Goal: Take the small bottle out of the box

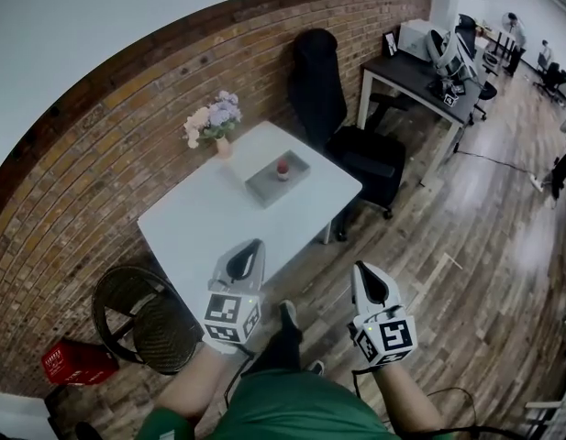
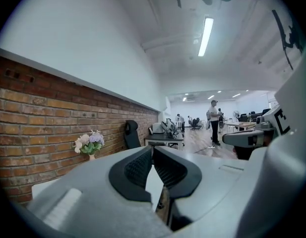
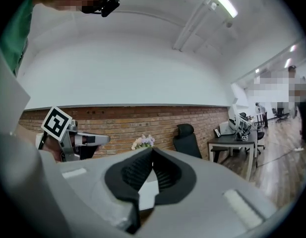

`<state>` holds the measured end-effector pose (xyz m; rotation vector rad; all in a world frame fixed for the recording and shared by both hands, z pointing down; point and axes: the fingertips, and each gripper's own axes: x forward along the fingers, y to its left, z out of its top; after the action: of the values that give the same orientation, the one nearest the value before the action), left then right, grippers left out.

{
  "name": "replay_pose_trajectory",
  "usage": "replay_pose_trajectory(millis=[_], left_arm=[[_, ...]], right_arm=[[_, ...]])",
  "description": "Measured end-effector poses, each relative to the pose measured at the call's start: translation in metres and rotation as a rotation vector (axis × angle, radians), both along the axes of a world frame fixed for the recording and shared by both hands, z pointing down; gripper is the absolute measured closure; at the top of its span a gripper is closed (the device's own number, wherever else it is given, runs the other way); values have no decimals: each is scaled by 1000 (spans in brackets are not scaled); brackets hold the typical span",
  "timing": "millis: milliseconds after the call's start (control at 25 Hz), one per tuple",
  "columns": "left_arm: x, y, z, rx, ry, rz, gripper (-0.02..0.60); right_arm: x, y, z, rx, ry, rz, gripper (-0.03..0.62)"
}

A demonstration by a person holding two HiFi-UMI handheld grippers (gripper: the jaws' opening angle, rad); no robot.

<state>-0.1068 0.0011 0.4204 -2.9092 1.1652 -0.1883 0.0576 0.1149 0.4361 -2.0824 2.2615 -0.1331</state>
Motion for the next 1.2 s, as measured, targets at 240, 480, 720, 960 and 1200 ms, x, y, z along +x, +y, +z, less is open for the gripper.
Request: replay_pose_trajectory(millis=[240,480,720,960,1200], left_arm=[[27,-67,17,-32,35,-16,560],[53,-143,37,-68,23,-17,558],[68,-213,56,-106,-35,3,558],[79,-264,94,-164,-77,42,488],[94,-305,137,-217,-127,49,415]], right_arm=[[28,-44,-4,-10,33,31,591],[61,-105,10,-70,21,71,591],[67,-173,15,-103,3,69,591],[69,-229,25,-145,6,77,591],[71,-265,33,-176,12,69,591]])
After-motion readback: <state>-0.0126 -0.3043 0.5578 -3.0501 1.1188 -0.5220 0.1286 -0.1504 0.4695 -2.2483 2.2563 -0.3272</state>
